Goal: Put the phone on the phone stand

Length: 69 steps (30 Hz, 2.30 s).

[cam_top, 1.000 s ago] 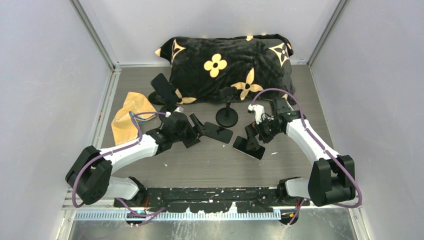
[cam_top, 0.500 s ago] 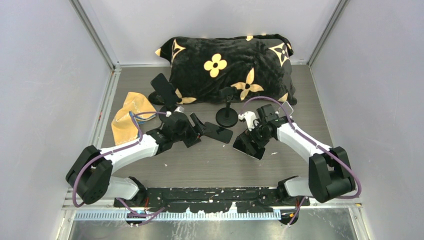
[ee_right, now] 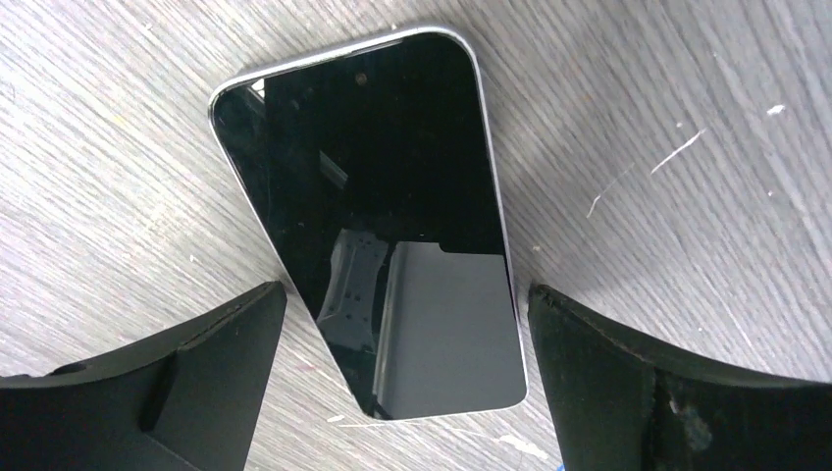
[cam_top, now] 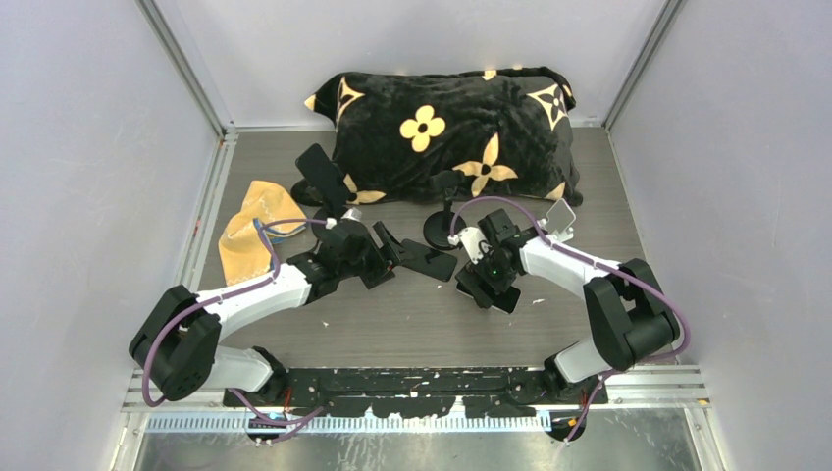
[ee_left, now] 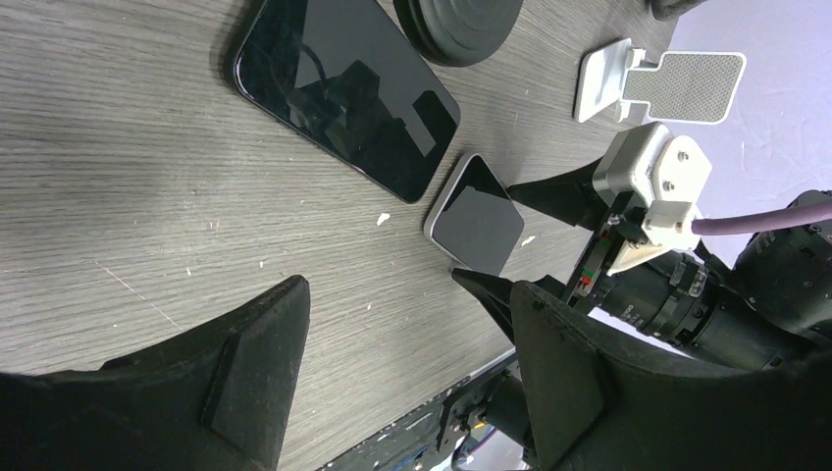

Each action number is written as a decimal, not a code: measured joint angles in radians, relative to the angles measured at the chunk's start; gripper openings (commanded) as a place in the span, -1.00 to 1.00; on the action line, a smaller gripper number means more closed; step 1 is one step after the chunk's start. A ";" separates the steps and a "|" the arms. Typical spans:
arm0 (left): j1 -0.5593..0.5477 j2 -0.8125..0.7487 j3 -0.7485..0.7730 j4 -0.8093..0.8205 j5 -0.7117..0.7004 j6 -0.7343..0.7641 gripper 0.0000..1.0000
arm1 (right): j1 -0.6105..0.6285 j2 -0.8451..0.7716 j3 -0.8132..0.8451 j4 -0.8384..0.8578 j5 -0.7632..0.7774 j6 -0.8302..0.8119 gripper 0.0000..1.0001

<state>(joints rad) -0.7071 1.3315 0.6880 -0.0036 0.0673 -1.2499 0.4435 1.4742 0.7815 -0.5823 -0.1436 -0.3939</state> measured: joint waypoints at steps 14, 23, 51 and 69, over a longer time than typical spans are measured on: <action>0.000 0.000 0.000 0.010 0.000 0.000 0.50 | 0.029 0.019 0.011 0.007 0.042 -0.016 0.37; 0.000 0.031 0.000 0.053 0.021 -0.022 0.34 | 0.031 0.019 0.013 0.002 0.040 -0.022 -0.54; -0.148 0.297 0.089 0.425 0.063 -0.157 0.04 | -0.119 -0.032 0.274 -0.159 -0.344 0.210 -0.82; -0.150 0.324 0.094 0.548 0.079 -0.082 -0.99 | -0.093 -0.032 0.288 -0.181 -0.362 0.236 0.36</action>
<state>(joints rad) -0.8574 1.6554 0.7822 0.5446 0.1463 -1.3323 0.3504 1.4418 1.0695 -0.7635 -0.5056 -0.1577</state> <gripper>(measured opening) 0.062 0.782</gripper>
